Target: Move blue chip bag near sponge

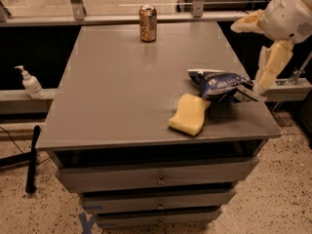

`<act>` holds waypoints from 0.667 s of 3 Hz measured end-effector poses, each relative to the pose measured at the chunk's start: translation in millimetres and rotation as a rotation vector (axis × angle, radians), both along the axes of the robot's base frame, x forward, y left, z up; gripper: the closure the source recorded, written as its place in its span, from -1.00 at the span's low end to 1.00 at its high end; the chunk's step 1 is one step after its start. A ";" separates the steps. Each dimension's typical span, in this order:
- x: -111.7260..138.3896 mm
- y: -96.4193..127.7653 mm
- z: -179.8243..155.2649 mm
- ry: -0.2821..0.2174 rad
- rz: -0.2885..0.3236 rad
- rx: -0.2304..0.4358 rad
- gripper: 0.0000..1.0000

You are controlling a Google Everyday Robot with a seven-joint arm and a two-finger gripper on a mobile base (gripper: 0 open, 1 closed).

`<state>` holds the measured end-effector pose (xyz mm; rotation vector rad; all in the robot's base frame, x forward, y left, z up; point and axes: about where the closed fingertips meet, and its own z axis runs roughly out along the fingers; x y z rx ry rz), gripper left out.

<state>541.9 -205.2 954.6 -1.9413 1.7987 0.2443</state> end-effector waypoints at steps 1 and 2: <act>17.1 8.2 59.2 -0.123 -0.096 0.184 -1.00; 22.2 13.5 63.1 -0.139 -0.096 0.202 -1.00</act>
Offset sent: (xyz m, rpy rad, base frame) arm 0.0118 0.0061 0.0452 0.1398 -0.0895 -0.0736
